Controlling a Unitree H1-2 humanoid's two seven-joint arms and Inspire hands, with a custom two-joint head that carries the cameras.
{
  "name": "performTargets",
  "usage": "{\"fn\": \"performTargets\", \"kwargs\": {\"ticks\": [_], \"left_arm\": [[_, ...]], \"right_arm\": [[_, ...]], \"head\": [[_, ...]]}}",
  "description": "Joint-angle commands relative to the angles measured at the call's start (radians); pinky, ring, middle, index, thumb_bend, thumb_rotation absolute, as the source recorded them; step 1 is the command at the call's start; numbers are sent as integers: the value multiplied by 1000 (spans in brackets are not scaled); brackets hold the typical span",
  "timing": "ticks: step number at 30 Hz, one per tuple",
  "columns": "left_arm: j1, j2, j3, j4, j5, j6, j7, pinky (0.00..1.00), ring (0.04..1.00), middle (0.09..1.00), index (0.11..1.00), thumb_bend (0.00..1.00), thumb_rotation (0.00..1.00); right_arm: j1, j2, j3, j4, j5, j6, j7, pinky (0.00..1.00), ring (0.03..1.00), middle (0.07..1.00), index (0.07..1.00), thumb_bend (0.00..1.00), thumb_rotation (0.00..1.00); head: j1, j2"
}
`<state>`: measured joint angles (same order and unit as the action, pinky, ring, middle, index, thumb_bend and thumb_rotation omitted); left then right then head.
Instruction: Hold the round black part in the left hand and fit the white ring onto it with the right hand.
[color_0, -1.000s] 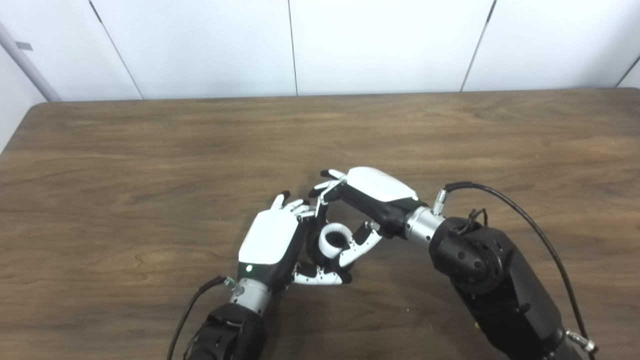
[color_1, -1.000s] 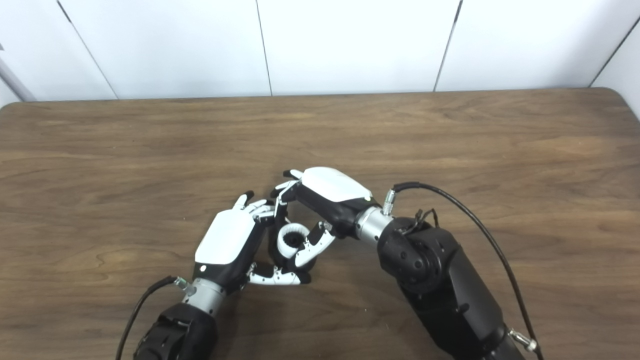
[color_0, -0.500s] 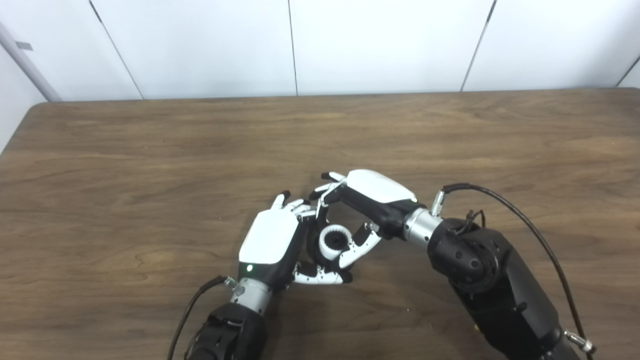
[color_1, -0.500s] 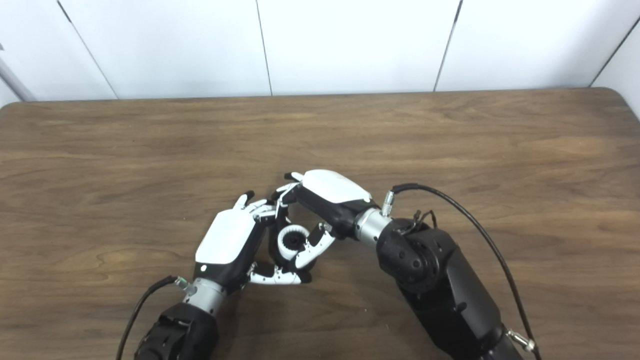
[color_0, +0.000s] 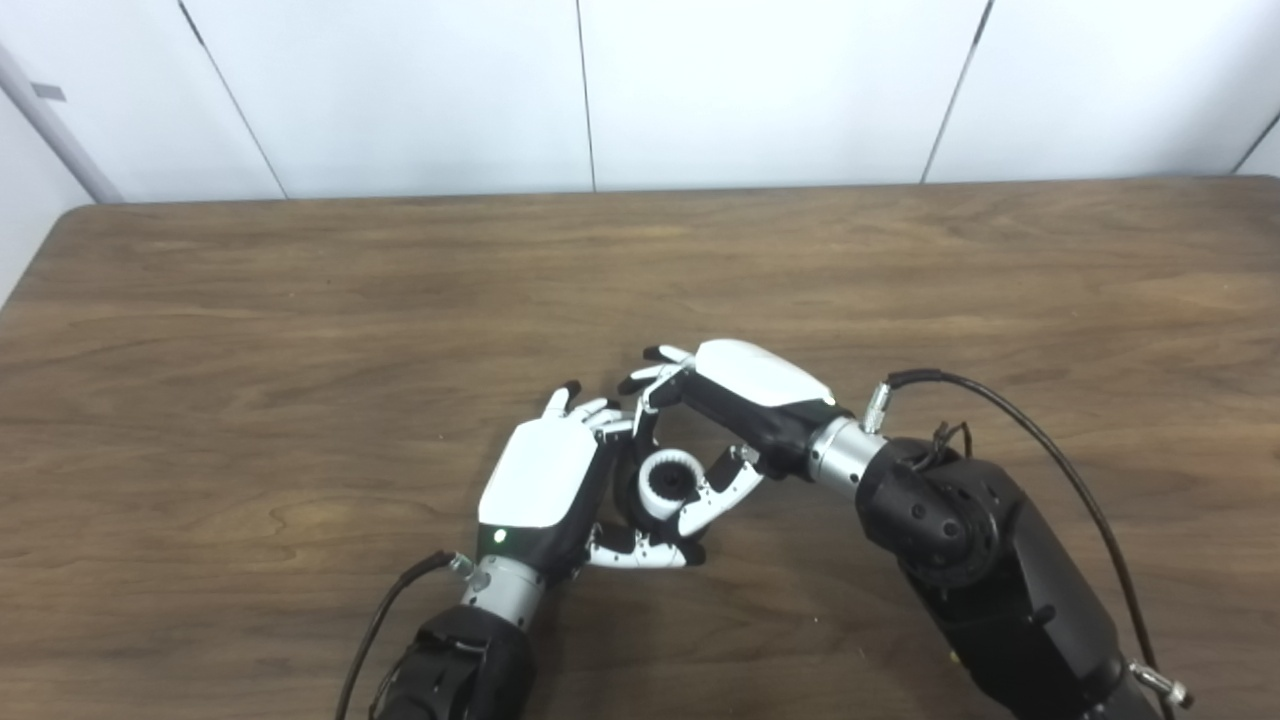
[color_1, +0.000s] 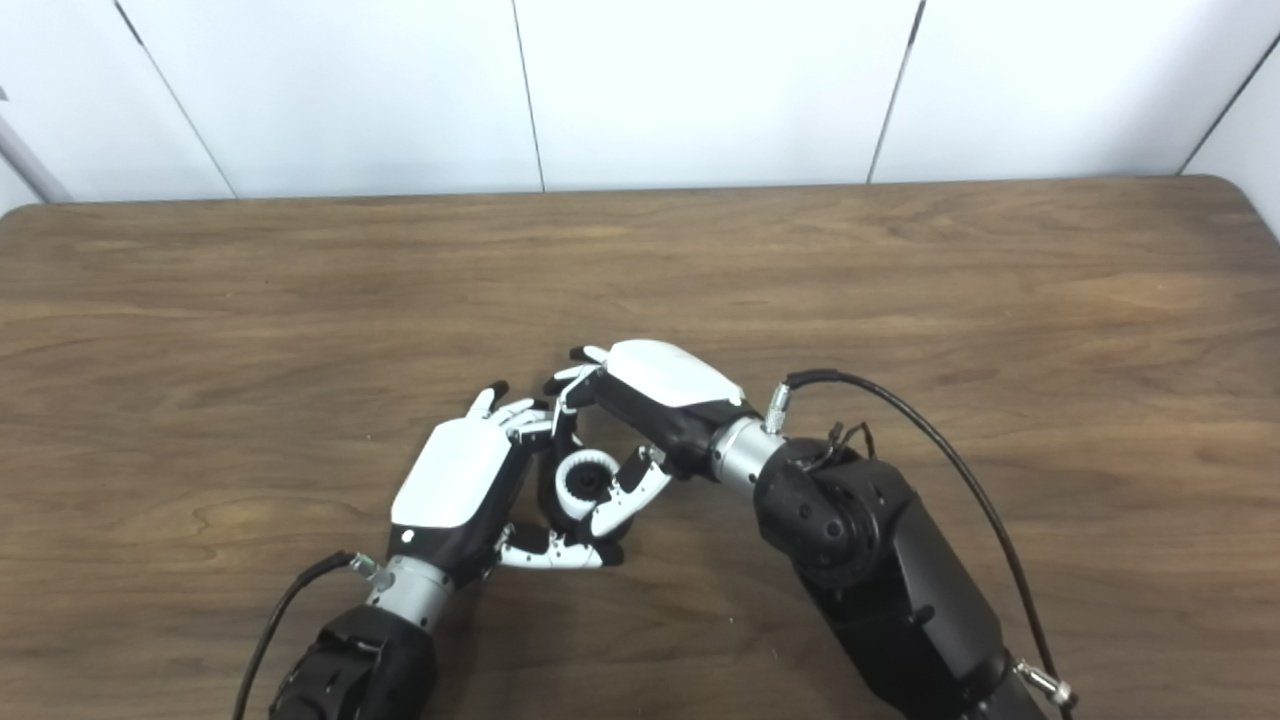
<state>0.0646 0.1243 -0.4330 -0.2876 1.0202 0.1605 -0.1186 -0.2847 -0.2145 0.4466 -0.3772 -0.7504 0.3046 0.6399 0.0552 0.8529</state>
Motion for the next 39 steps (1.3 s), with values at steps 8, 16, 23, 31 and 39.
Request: {"fn": "performTargets", "kwargs": {"ticks": [8, 16, 23, 31, 39], "left_arm": [[4, 1, -17, 11, 6, -3, -24, 997, 867, 758, 485, 521, 54], [2, 4, -17, 12, 9, -2, -28, 1000, 869, 759, 486, 520, 55], [2, 1, -12, 10, -1, 1, -31, 1000, 872, 761, 486, 520, 54], [1, 2, -9, 16, -11, -6, -21, 1000, 867, 761, 484, 520, 52], [-2, 9, -5, 19, -17, -8, -23, 1000, 874, 763, 484, 521, 52]], "right_arm": [[-35, -11, -12, -20, -20, -19, -30, 898, 973, 886, 628, 964, 286], [-40, -14, -18, -24, -17, -12, -26, 901, 974, 889, 638, 970, 287], [-51, -19, -32, -52, -22, 4, -11, 884, 968, 884, 629, 968, 289], [-61, -21, -95, -69, -8, 13, -29, 842, 950, 868, 622, 992, 274], [-74, -32, -161, -105, -4, 67, -20, 796, 941, 860, 624, 1000, 235]], "head": [[1, 0], [-7, 7], [-8, 7], [-6, 6], [-9, 2]]}}
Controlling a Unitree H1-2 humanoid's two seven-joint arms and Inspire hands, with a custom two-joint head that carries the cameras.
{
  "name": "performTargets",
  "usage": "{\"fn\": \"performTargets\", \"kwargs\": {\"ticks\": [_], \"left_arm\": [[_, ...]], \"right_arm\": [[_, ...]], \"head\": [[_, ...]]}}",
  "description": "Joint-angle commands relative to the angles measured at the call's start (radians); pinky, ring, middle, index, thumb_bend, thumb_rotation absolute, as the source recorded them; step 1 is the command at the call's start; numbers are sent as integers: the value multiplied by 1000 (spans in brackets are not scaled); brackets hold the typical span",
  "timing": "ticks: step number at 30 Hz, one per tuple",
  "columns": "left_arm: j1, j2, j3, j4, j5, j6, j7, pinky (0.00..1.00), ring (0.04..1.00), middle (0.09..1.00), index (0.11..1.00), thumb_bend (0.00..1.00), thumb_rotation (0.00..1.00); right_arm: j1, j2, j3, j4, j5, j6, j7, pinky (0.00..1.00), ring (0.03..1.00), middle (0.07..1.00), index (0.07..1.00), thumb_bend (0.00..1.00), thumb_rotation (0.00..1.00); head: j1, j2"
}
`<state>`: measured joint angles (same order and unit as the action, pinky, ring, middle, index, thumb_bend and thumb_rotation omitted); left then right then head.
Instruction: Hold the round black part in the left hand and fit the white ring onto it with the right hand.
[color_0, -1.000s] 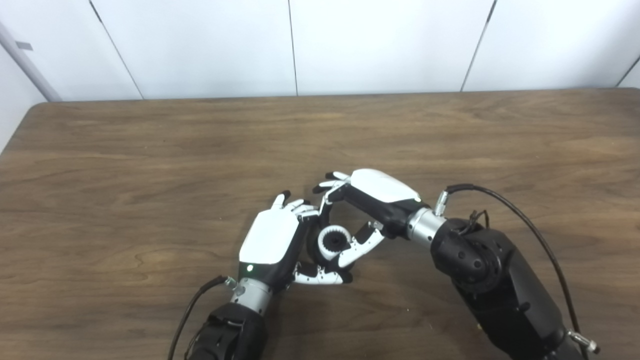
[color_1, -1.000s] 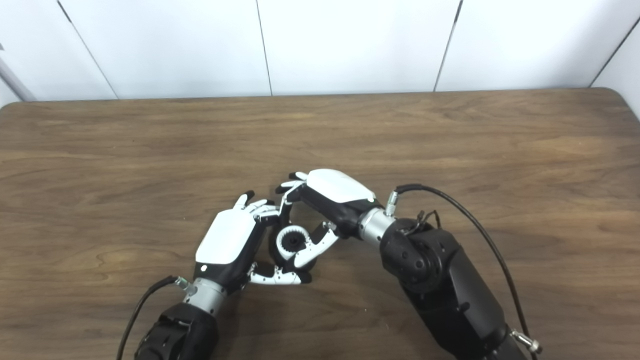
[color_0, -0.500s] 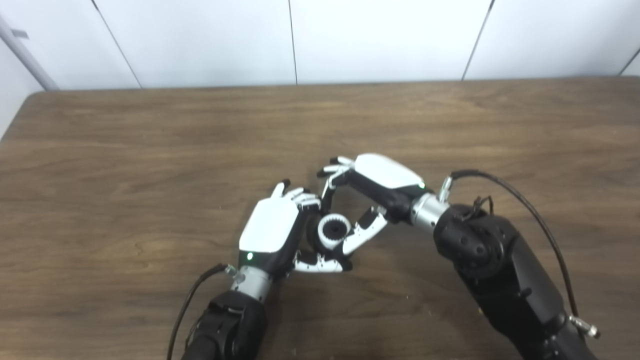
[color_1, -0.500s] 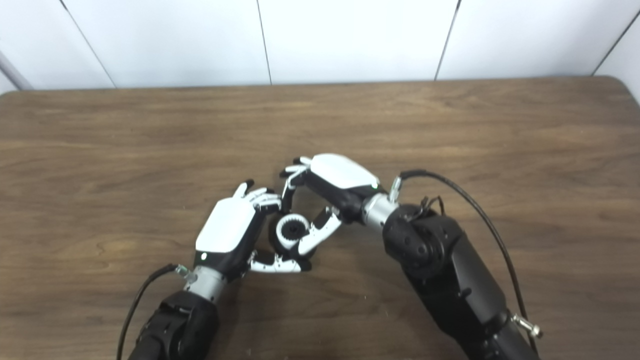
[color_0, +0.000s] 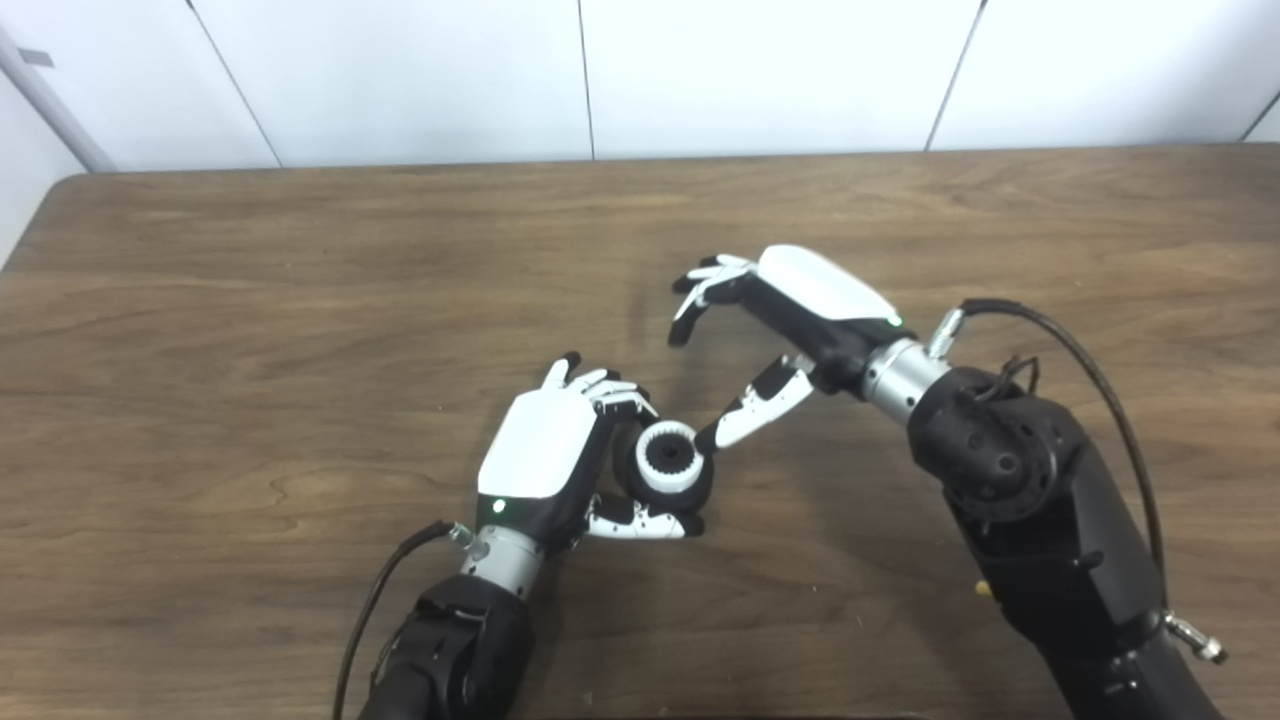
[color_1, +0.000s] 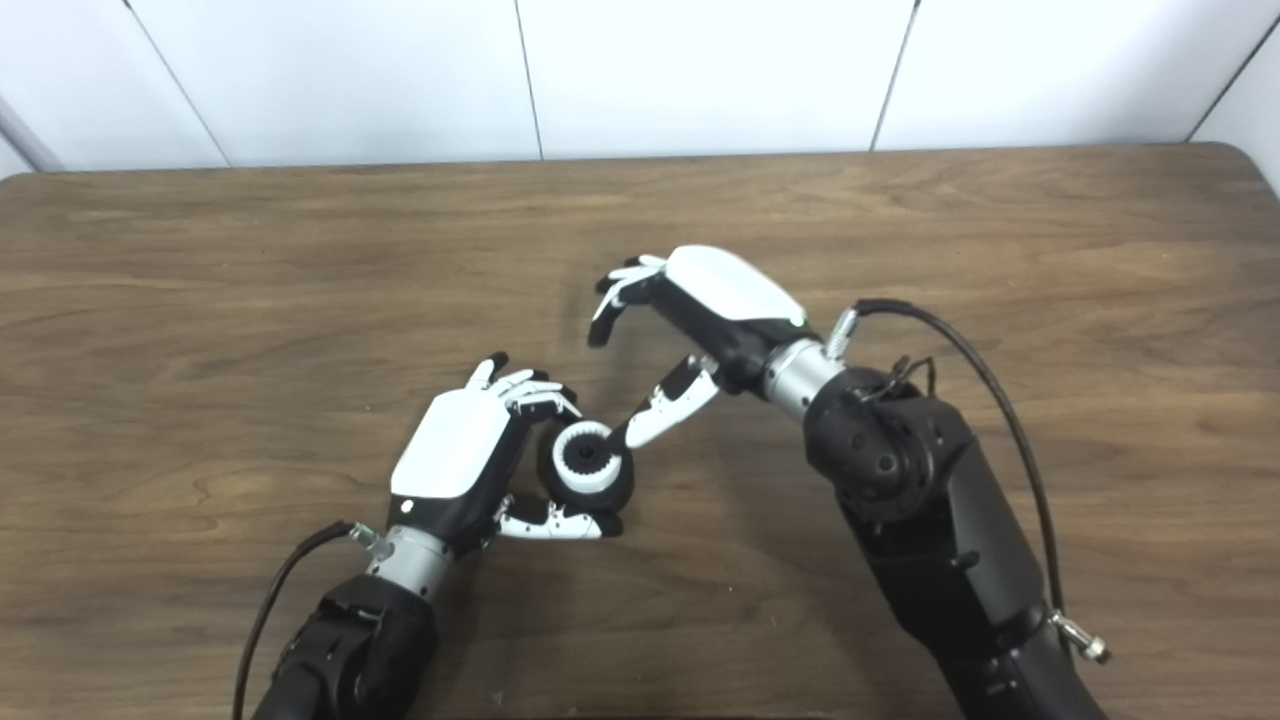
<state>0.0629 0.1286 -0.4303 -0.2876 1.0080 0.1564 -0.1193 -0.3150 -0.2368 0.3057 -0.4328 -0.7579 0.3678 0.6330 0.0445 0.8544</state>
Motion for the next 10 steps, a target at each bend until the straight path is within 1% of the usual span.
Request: {"fn": "performTargets", "kwargs": {"ticks": [1, 5, 10], "left_arm": [[-1, 5, -8, 19, -5, -4, -22, 1000, 874, 763, 484, 521, 51], [-1, 7, -4, 23, -13, -11, -15, 1000, 872, 760, 484, 521, 51], [-1, 15, 3, 21, -18, -14, -20, 1000, 870, 762, 486, 520, 54]], "right_arm": [[-44, -12, -24, -52, 5, 6, -14, 792, 939, 858, 623, 1000, 228], [-48, -35, -48, -69, 19, 27, -7, 794, 940, 859, 625, 999, 222], [-44, -48, -63, -70, 34, 38, -12, 796, 939, 861, 623, 999, 229]], "head": [[1, 0], [3, -1], [2, -2]]}}
